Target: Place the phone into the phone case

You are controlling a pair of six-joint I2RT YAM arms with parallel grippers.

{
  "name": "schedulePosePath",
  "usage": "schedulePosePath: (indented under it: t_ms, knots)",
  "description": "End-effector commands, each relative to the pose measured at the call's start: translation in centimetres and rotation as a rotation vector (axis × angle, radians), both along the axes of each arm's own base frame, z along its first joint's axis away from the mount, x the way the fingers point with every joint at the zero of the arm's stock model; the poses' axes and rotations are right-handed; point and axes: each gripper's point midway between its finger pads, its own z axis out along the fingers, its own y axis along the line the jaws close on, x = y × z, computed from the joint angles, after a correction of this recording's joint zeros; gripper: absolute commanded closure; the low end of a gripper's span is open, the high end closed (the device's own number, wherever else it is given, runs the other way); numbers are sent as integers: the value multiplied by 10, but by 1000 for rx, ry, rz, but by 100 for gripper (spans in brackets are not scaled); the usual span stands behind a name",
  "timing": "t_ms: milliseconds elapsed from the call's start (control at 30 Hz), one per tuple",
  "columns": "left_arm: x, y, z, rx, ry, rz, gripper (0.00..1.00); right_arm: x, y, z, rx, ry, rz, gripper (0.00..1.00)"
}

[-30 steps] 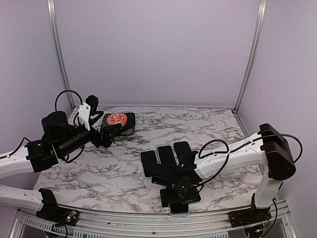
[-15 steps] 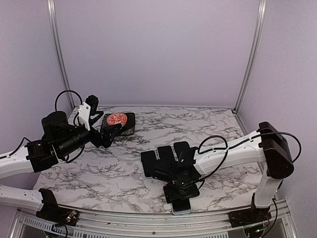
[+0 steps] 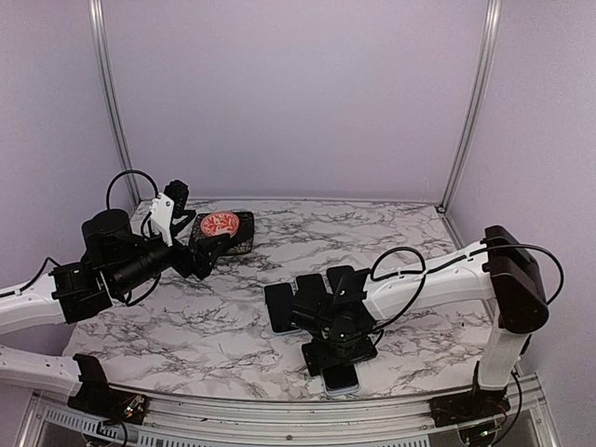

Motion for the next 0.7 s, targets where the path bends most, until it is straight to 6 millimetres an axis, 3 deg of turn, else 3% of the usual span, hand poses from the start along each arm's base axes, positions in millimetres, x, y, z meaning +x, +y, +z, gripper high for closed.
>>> schedulePosePath:
  t_ms: [0, 100, 367, 500, 667]
  knots:
    - [2, 1, 2, 6, -5, 10, 1, -14, -1, -6, 6, 86, -15, 1]
    - [2, 0, 2, 9, -5, 8, 1, -27, 0, -8, 19, 138, -15, 4]
    - [2, 0, 1, 10, -5, 8, 1, -36, -2, -15, 19, 167, 2, 30]
    - [4, 0, -1, 16, -2, 12, 1, -23, 5, -5, 18, 95, 18, 48]
    - [5, -1, -2, 18, 3, 15, 1, 0, 26, 27, 93, -70, 58, 61]
